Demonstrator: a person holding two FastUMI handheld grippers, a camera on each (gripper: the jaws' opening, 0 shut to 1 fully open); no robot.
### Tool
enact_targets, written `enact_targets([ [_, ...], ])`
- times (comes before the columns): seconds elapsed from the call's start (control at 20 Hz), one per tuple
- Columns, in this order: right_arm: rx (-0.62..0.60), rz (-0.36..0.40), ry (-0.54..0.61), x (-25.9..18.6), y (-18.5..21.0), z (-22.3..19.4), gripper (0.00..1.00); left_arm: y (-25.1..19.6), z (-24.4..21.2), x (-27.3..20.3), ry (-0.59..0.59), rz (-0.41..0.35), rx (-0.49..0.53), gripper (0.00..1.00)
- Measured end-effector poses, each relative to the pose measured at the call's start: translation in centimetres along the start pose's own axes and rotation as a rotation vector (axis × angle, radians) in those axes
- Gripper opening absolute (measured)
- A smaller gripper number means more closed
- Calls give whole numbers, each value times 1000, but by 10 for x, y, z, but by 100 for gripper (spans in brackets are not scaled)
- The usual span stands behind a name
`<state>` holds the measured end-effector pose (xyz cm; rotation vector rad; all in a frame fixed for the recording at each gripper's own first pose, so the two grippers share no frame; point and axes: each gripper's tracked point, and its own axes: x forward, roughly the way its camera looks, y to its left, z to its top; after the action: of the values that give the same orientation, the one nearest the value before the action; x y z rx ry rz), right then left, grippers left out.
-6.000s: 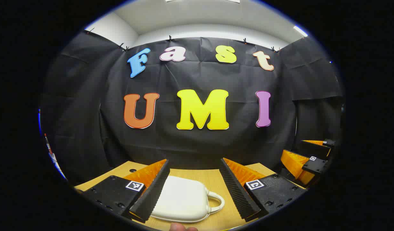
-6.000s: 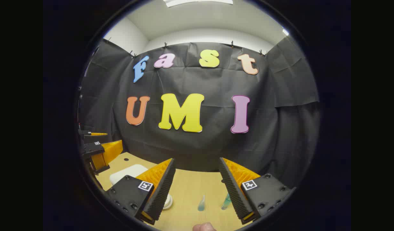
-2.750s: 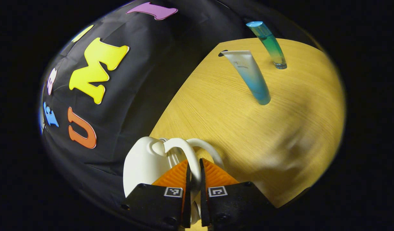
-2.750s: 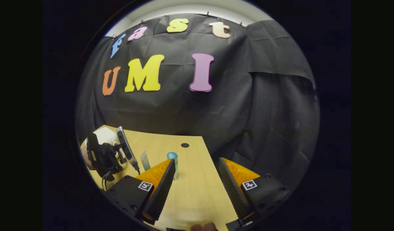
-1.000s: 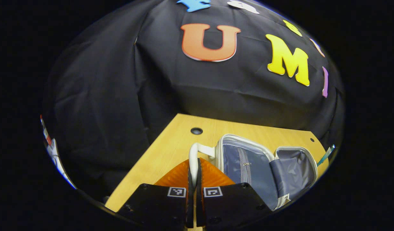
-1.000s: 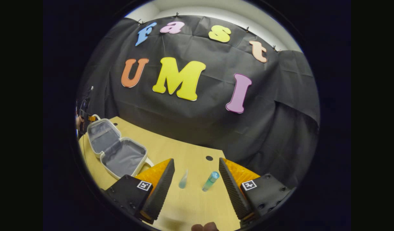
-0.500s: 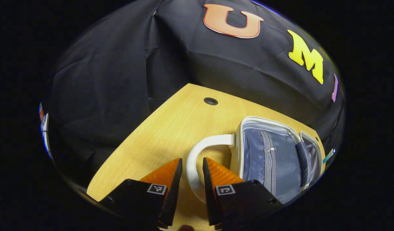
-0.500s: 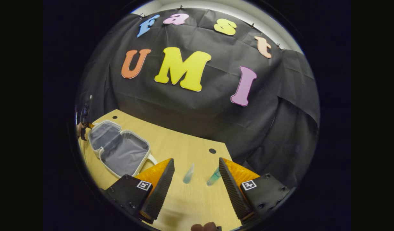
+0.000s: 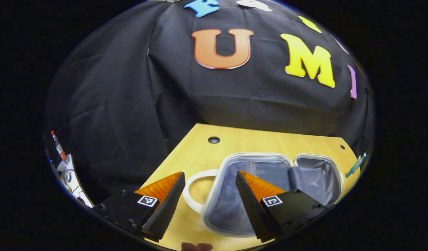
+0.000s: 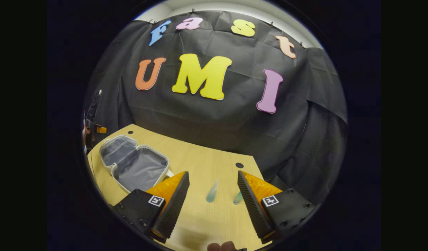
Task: First open the suitcase, pack the skin care products into it, and then close the suitcase.
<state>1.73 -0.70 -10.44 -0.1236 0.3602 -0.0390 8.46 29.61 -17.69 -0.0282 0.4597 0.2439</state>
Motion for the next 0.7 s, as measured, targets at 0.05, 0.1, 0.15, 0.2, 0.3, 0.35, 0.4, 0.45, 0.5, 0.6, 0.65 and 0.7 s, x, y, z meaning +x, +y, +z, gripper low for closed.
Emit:
enact_targets([
  [0.05,19,-7,-9,-2,-9,-1,83,-22,12,-12,-37,-3,14,93],
  [0.1,33,-15,-16,-3,-18,-2,83,-41,18,-23,-59,-4,24,93],
  [0.15,42,-20,-16,-2,-24,-6,83,-65,22,-35,-85,-5,33,93],
  [0.2,54,-24,-14,-2,-32,-9,83,-89,25,-44,-93,-18,36,93],
  [0.3,70,-30,-22,-4,-49,-14,83,-145,28,-59,-124,-56,40,94],
  [0.35,69,-36,-25,-5,-56,-15,83,-170,26,-69,-131,-69,50,93],
  [0.4,71,-40,-30,-6,-65,-17,83,-194,22,-80,-133,-82,51,93],
  [0.45,72,-44,-30,-6,-74,-19,83,-220,19,-87,-135,-105,47,93],
  [0.5,73,-50,-29,-7,-84,-24,84,-247,14,-93,-132,-128,40,93],
  [0.6,73,-59,-25,-10,-103,-31,83,-302,-2,-103,-134,-192,42,93],
  [0.65,69,-61,-18,-10,-110,-36,83,-326,-12,-105,-120,-218,55,93],
  [0.7,63,-64,-8,-11,-120,-42,83,-350,-23,-108,-103,-246,71,93],
])
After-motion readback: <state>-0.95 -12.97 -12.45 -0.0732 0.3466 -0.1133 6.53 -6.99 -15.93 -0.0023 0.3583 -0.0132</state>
